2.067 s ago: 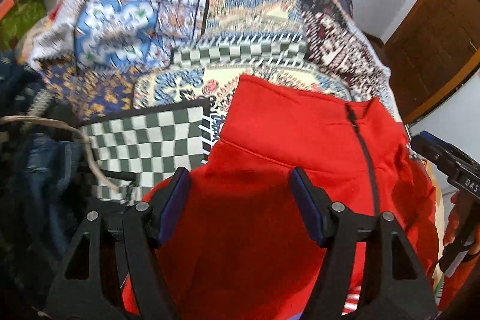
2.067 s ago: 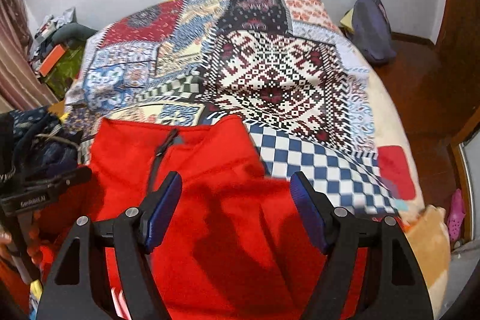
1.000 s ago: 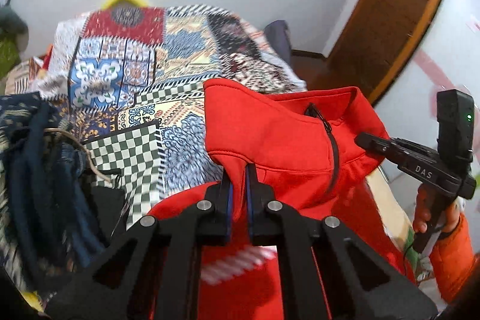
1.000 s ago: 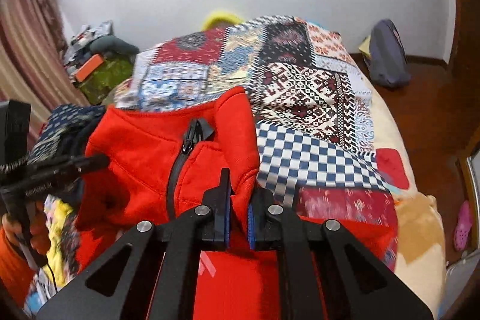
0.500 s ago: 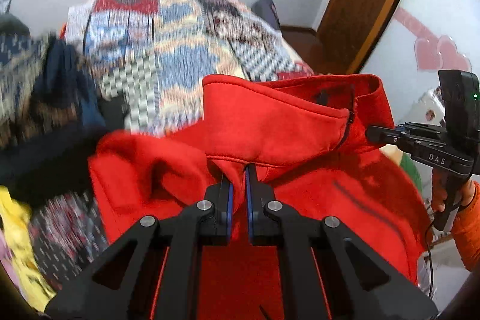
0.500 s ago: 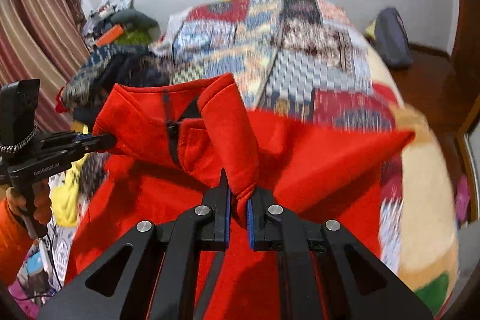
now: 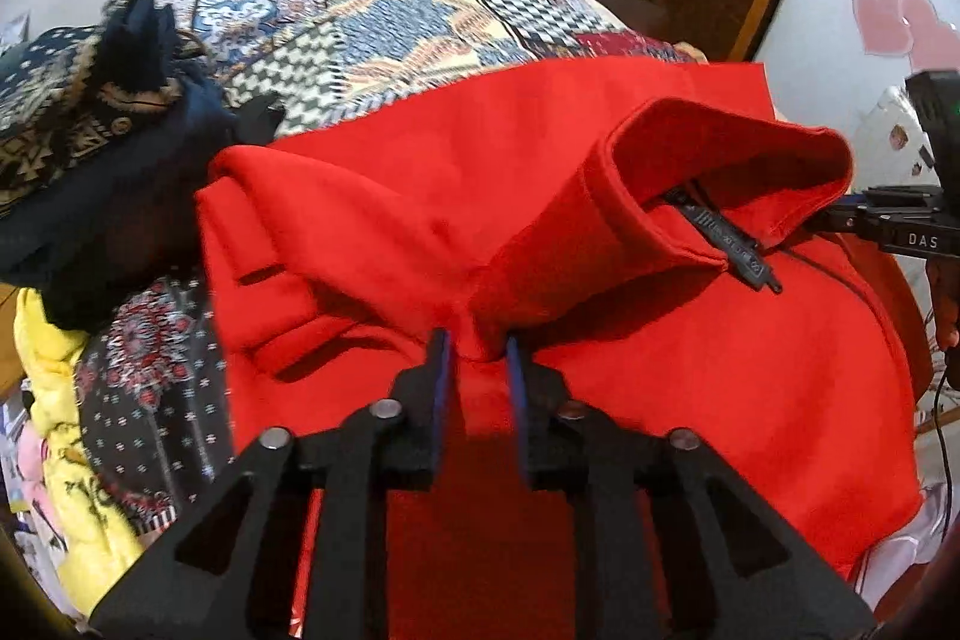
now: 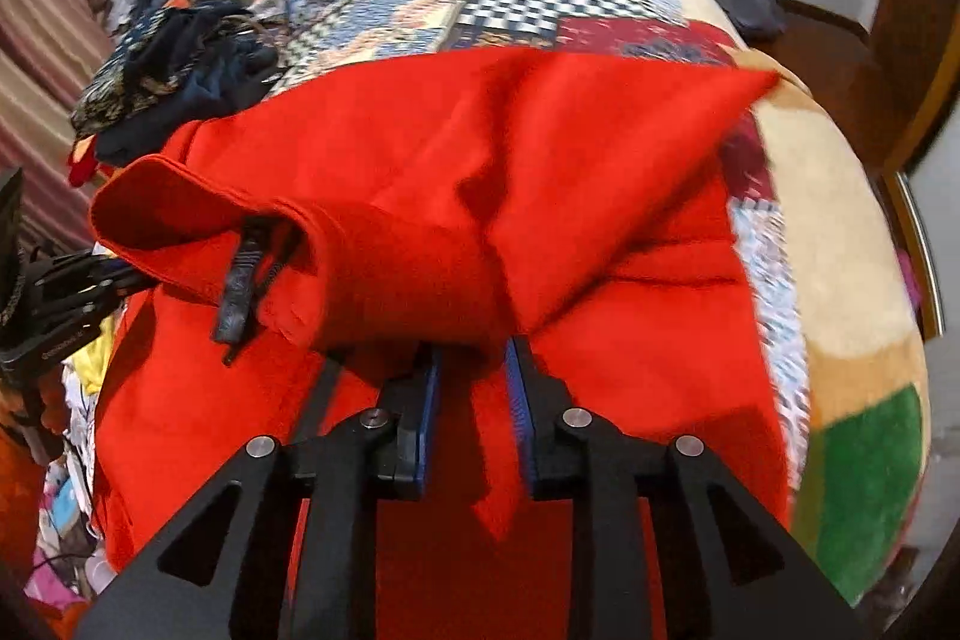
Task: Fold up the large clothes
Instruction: 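Fold the collar end over toward the hem with both grippers, release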
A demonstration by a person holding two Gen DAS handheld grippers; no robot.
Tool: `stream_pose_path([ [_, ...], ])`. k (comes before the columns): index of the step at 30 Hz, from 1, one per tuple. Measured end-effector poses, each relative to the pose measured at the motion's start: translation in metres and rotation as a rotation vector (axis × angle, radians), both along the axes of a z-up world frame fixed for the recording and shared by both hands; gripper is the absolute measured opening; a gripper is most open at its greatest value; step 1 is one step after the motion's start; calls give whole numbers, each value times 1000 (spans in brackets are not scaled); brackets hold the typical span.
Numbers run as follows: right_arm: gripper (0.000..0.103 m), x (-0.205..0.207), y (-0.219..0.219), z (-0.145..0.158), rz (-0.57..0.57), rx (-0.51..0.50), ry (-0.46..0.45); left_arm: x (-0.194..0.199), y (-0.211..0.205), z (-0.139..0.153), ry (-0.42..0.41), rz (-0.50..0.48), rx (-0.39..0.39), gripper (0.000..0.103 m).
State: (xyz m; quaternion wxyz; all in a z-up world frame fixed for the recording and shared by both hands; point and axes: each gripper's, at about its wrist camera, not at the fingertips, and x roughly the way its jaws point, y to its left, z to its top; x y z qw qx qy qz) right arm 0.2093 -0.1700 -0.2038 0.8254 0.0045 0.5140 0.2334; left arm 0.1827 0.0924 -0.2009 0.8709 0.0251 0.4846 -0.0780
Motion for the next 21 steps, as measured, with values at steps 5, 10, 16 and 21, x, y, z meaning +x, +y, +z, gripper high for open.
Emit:
stream_pose_path([
  [5, 20, 5, -27, 23, -81, 22, -46, -7, 26, 30, -73, 71, 1, 42],
  [10, 37, 20, -33, 52, -128, 49, -121, 13, 51, 58, -119, 124, -7, 45],
  [16, 49, 47, -3, 70, -74, 84, -171, 57, 55, 72, -125, 127, -74, 49],
  [21, 55, 66, 31, 58, -15, 99, -122, 87, 39, 59, -94, 123, -125, 64],
])
